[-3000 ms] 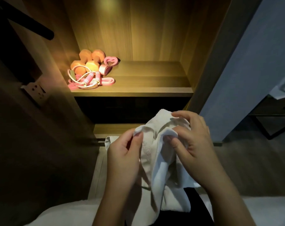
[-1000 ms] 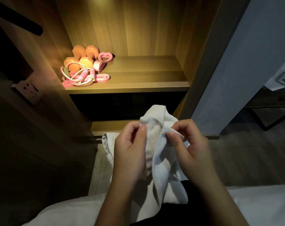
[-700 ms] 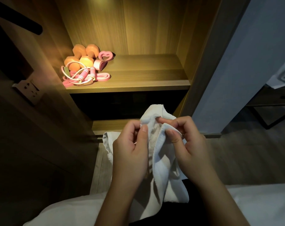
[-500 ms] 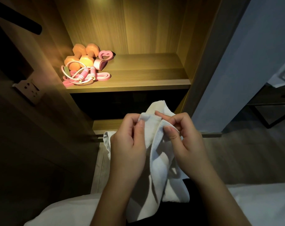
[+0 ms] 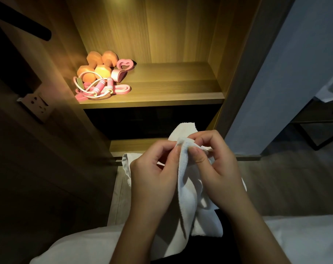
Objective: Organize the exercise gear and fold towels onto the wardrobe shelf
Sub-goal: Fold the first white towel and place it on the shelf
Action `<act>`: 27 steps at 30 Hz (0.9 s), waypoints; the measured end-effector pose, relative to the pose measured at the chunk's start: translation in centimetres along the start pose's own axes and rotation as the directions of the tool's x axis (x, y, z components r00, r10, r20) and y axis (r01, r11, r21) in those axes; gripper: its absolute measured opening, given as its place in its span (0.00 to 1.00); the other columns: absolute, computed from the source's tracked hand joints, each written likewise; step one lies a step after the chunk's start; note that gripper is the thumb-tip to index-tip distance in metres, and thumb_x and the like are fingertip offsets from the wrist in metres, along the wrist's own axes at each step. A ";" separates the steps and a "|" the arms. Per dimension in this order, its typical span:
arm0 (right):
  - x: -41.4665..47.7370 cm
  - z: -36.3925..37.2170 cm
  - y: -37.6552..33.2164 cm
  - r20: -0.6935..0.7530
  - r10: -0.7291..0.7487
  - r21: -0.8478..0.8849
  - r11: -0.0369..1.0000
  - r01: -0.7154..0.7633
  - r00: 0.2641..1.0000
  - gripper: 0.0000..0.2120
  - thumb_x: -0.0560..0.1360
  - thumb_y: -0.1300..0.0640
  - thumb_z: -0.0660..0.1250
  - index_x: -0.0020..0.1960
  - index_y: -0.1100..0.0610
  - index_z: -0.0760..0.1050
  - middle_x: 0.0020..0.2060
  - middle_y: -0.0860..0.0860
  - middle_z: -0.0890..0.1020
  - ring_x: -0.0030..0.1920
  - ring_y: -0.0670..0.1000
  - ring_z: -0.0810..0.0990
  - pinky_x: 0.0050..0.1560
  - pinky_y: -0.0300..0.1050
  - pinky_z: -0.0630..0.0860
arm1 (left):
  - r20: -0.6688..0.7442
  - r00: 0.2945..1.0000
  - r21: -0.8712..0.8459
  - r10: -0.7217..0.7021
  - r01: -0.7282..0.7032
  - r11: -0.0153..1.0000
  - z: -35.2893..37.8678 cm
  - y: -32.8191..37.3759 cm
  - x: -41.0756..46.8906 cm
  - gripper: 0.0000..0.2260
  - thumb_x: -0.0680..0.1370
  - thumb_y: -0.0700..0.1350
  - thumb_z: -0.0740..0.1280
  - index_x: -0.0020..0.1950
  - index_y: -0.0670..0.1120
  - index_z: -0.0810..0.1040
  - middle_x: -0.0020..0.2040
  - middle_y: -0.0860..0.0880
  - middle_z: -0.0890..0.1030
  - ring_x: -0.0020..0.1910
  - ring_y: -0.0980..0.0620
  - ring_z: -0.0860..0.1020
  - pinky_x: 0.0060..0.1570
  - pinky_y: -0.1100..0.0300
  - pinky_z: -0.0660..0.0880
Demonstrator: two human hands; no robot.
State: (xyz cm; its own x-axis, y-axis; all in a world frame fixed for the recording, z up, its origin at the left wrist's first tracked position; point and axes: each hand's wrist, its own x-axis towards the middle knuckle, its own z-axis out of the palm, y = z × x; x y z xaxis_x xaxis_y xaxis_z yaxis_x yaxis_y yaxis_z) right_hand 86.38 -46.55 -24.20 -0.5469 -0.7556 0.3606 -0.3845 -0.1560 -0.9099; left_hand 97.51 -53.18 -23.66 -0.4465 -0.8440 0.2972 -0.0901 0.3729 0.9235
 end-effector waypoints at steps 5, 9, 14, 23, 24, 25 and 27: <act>0.0 0.1 -0.1 -0.032 0.032 -0.008 0.999 -0.033 0.999 0.03 0.76 0.53 0.65 0.45 0.52 0.74 0.43 0.43 0.80 0.46 0.41 0.79 0.43 0.29 0.73 | -0.008 1.000 -0.008 0.014 -0.014 1.000 0.1 -0.2 -0.3 0.07 0.78 0.53 0.65 0.51 0.56 0.81 0.45 0.61 0.82 0.47 0.60 0.81 0.40 0.68 0.78; 0.0 0.1 -0.1 -0.024 0.029 -0.039 0.999 -0.029 0.999 0.03 0.76 0.54 0.66 0.45 0.54 0.74 0.42 0.45 0.80 0.47 0.44 0.79 0.44 0.31 0.73 | 0.018 1.000 0.011 0.022 -0.022 1.000 -0.4 -0.3 -0.3 0.08 0.77 0.51 0.65 0.52 0.55 0.82 0.45 0.61 0.83 0.47 0.60 0.81 0.40 0.68 0.78; -0.1 0.0 -0.2 -0.052 0.026 -0.065 0.997 -0.029 0.998 0.04 0.75 0.54 0.66 0.45 0.55 0.75 0.41 0.47 0.80 0.46 0.44 0.79 0.43 0.30 0.72 | 0.084 0.994 0.116 0.067 -0.077 0.990 -0.8 -0.1 -0.2 0.06 0.78 0.52 0.65 0.52 0.63 0.78 0.46 0.64 0.82 0.48 0.64 0.79 0.41 0.72 0.76; 1.5 -2.5 -0.1 0.228 0.048 -0.287 0.958 0.020 0.972 0.06 0.76 0.53 0.67 0.53 0.49 0.77 0.44 0.41 0.78 0.47 0.43 0.78 0.44 0.36 0.76 | 0.139 0.972 0.390 0.191 -0.231 0.892 -0.8 -0.3 0.7 0.06 0.78 0.49 0.68 0.52 0.51 0.83 0.44 0.56 0.83 0.42 0.60 0.79 0.39 0.60 0.80; 2.1 -2.9 -0.3 0.247 0.032 -0.332 0.942 0.054 0.968 0.04 0.76 0.52 0.67 0.50 0.50 0.77 0.43 0.42 0.78 0.46 0.43 0.78 0.44 0.37 0.76 | 0.124 0.971 0.424 0.205 -0.239 0.874 -0.5 -0.1 1.1 0.05 0.78 0.48 0.69 0.50 0.50 0.83 0.43 0.56 0.83 0.41 0.60 0.78 0.39 0.60 0.79; 2.9 -3.2 -0.5 0.253 0.006 -0.359 0.929 0.088 0.968 0.03 0.76 0.51 0.66 0.48 0.50 0.76 0.42 0.42 0.78 0.45 0.44 0.77 0.43 0.37 0.75 | 0.108 0.972 0.438 0.207 -0.234 0.868 -0.2 0.1 1.5 0.04 0.78 0.48 0.69 0.49 0.50 0.83 0.42 0.56 0.82 0.41 0.60 0.78 0.39 0.61 0.79; 4.4 -3.7 -1.1 0.265 -0.039 -0.377 0.916 0.141 0.964 0.03 0.76 0.51 0.65 0.48 0.49 0.74 0.42 0.42 0.77 0.44 0.43 0.77 0.42 0.36 0.74 | 0.075 0.980 0.394 0.187 -0.201 0.897 0.3 0.5 2.3 0.05 0.78 0.49 0.68 0.50 0.51 0.81 0.42 0.58 0.80 0.42 0.62 0.78 0.39 0.62 0.78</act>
State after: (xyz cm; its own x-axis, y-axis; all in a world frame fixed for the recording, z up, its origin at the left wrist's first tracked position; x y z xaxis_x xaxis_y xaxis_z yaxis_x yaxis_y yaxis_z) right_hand 81.68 -47.34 -20.88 -0.3152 -0.8903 0.3288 -0.7091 -0.0093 -0.7050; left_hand 96.19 -54.85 -22.52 -0.5210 -0.7282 0.4453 -0.3420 0.6561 0.6727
